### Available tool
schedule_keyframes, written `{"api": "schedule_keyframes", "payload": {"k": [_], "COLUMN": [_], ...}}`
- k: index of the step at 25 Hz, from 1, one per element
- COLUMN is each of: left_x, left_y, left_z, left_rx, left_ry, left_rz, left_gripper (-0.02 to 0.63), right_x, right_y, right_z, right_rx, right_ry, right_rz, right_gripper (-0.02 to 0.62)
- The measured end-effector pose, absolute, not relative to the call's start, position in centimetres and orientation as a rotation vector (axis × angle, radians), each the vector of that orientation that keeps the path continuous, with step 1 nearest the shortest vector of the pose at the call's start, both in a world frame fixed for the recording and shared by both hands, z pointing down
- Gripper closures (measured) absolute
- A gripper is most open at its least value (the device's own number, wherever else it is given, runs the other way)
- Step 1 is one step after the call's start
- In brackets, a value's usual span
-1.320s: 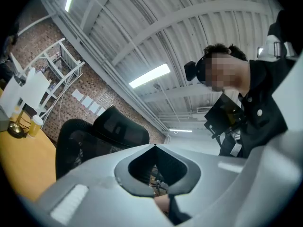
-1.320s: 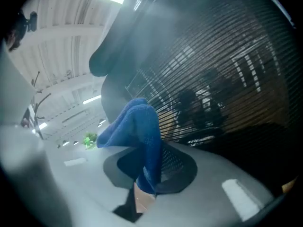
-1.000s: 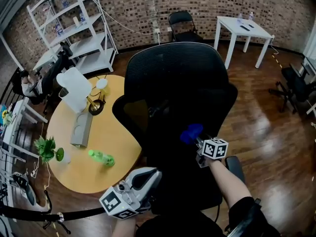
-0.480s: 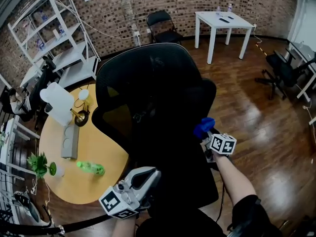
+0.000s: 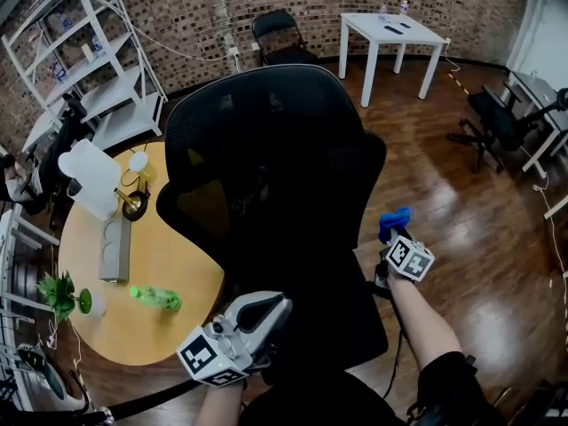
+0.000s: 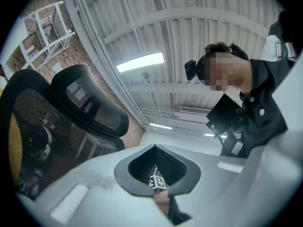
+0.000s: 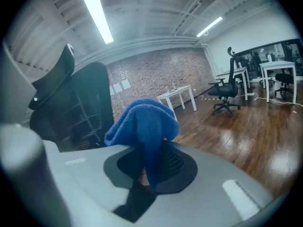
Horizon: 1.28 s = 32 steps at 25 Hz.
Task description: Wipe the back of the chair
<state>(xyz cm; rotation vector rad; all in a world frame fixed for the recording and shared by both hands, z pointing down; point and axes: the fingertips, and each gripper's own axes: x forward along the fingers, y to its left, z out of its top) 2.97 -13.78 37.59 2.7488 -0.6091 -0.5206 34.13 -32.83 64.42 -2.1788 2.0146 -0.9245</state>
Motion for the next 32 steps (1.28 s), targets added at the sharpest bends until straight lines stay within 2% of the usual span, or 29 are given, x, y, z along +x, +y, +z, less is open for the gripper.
{"api": "schedule_keyframes", "payload": {"k": [16, 32], "left_x": [-4.7, -11.2], "left_y": [-11.1, -8.1], "left_z": [39.0, 41.2], "left_rx": [2.707, 2.584], "left_ry": [-0.886, -1.233], "left_rz": [-0.524, -0.521], "left_gripper": [0.614, 0.614], "right_x": [7.6, -9.8], "right_y": [-30.9, -26.9], "right_z": [71.3, 73.8], "right_rx": [-1.667, -1.167], "right_ry": [2.538, 2.859], "right_rz": [-1.222, -1.345], "right_gripper": [0.541, 0.541]}}
